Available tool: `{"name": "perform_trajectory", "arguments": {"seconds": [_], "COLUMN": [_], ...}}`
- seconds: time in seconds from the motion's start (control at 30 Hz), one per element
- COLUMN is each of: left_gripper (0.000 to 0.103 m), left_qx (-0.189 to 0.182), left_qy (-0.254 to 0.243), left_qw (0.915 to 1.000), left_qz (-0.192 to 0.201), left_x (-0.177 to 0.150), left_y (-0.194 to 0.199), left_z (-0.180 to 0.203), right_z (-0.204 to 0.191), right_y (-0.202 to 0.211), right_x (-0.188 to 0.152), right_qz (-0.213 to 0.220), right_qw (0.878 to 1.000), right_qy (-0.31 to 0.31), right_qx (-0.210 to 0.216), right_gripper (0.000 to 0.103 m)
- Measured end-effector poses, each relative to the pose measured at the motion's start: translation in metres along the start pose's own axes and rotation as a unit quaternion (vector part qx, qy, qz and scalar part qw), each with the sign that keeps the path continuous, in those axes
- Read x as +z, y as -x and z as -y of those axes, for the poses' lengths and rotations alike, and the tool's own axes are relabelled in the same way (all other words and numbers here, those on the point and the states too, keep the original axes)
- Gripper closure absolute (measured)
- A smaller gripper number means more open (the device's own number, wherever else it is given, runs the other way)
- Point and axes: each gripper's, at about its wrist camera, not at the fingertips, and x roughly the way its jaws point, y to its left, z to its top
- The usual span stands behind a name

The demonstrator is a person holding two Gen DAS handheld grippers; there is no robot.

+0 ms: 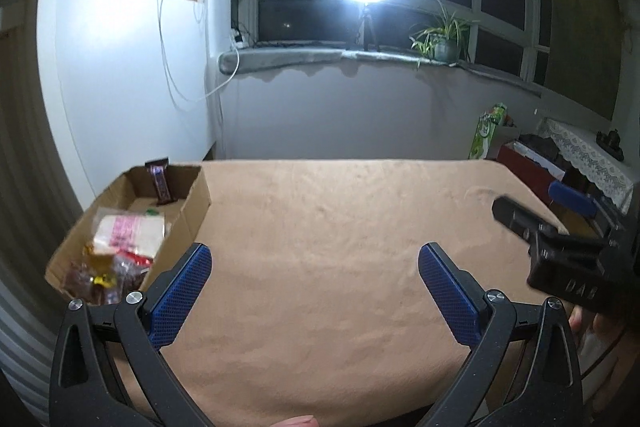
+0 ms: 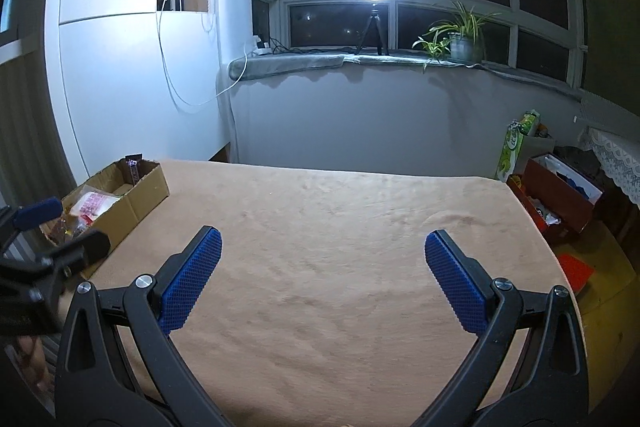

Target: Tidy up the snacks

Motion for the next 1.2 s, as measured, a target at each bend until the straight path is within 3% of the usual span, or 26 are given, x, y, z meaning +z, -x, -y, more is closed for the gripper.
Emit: {"name": "perform_trajectory", "arguments": {"seconds": [0.33,1.2], "left_gripper": [0.0,0.0], "left_qx": [0.013,0.019], "left_qy": [-0.007,-0.012], "left_qw": [0.9998,0.9996], "left_qz": [0.016,0.018], "left_x": [0.01,0.009], "left_y": [0.008,0.016], "left_z": [0.014,0.01], "right_z": [0.016,0.003], "right_y": [0.009,0.012], "right_x": [0.0,0.001], "right_qz": [0.008,0.006], "right_qw": [1.0,1.0], "right_qy": [-0.013,-0.002], "right_qx": [-0.005,0.0], "right_gripper": [0.0,0.0]}}
